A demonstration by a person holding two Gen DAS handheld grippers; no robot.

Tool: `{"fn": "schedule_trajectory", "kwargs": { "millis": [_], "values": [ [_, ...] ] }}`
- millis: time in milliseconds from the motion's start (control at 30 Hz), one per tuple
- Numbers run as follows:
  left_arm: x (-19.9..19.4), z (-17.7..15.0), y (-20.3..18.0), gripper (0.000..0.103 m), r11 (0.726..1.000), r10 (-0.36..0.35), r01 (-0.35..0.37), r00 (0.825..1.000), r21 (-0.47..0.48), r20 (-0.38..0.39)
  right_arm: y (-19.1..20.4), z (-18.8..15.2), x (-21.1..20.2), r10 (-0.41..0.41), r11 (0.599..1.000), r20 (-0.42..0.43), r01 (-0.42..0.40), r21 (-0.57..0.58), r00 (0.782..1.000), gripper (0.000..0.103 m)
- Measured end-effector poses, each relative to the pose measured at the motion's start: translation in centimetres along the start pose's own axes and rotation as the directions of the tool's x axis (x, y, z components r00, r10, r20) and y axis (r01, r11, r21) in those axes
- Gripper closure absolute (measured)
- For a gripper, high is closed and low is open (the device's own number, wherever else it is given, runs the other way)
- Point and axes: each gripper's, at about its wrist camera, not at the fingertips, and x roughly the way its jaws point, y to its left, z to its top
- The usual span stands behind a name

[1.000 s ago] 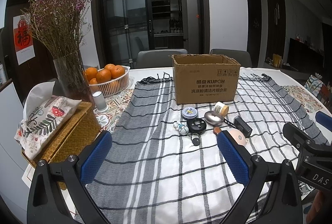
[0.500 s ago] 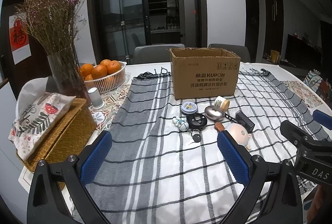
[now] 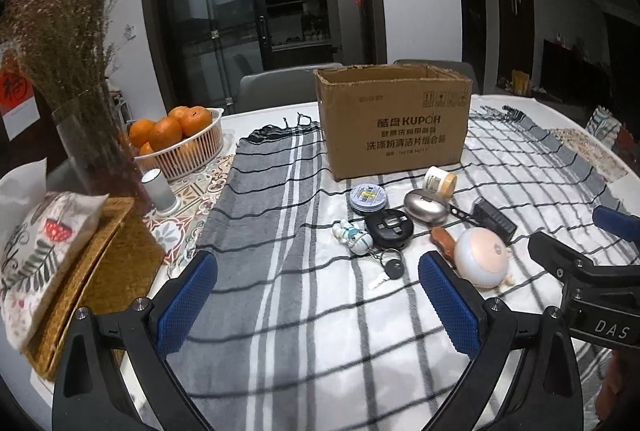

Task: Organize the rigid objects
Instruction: 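Grasp the astronaut keychain with the left tool while the right tool grasps the peach night light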

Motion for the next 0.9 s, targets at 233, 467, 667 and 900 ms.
{"fn": "schedule_trajectory", "kwargs": {
  "millis": [233, 467, 667, 900],
  "values": [
    [2.9, 0.6, 0.4, 0.003, 0.995, -0.078, 0.080, 0.997, 0.056, -0.029, 0.6, -0.1, 3.7, 0.030, 0.999, -0.091, -0.026, 0.042, 0.995, 0.000],
    [6.0, 1.2, 0.6, 0.005, 0.971, -0.173, 0.178, 0.984, 0.159, -0.045, 1.3, -0.2, 6.3, 0.035, 0.996, -0.141, -0.022, 0.089, 0.989, 0.000],
    [8.8, 1.6, 0.5, 0.008, 0.947, -0.226, 0.235, 0.972, 0.217, -0.064, 1.7, -0.4, 8.1, 0.006, 0.991, -0.170, 0.016, 0.131, 0.985, 0.001],
    [11.5, 1.9, 0.1, 0.013, 0.912, -0.279, 0.298, 0.954, 0.281, -0.106, 1.8, -0.5, 9.6, -0.019, 0.982, -0.183, 0.052, 0.179, 0.983, 0.001]
  ]
}}
